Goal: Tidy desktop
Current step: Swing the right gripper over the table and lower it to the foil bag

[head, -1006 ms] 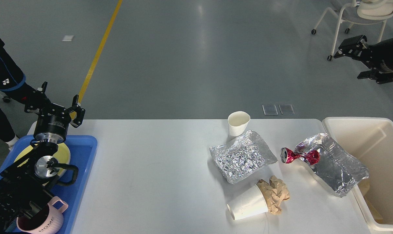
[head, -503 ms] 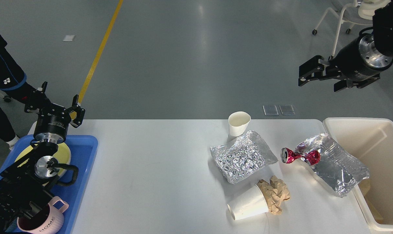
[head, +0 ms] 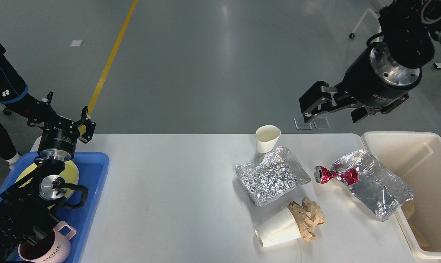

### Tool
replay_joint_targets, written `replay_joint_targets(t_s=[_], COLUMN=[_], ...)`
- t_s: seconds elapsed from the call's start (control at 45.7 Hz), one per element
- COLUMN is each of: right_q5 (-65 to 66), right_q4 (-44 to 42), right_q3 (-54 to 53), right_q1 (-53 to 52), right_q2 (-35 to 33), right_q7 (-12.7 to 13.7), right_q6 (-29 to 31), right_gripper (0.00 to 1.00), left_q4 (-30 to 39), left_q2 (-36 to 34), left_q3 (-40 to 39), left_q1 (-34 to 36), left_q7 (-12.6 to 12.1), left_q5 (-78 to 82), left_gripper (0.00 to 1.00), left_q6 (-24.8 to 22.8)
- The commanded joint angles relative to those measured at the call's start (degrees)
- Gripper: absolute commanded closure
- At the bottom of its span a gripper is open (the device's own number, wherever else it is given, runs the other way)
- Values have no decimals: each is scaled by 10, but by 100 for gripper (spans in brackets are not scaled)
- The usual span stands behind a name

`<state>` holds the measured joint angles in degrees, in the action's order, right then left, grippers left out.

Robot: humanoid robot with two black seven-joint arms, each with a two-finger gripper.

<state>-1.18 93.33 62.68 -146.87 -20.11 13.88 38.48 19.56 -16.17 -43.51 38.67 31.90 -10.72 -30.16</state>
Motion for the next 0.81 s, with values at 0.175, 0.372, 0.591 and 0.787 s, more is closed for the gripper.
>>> replay_joint_targets(t_s=[0.175,0.372,0.591,0.787], right_q5=[-12,-7,-15,-29], right_q4=[5,-1,-54,-157], right_q3=[2,12,12,-27], right_q1=[25,102,203,294], right_q2=[-7,-12,-35,-34], right_q7=[-1,-2,-3,-7], right_q6=[-10,-58,-104,-106], right_gripper=[0,0,0,0], left_q4=[0,0,0,0], left_q2=[0,0,0,0], left_q3=[0,0,0,0], left_q1=[0,0,0,0], left_q7=[0,0,0,0], left_q5=[0,0,0,0], left_gripper=[3,3,3,3], left_q6=[0,0,0,0])
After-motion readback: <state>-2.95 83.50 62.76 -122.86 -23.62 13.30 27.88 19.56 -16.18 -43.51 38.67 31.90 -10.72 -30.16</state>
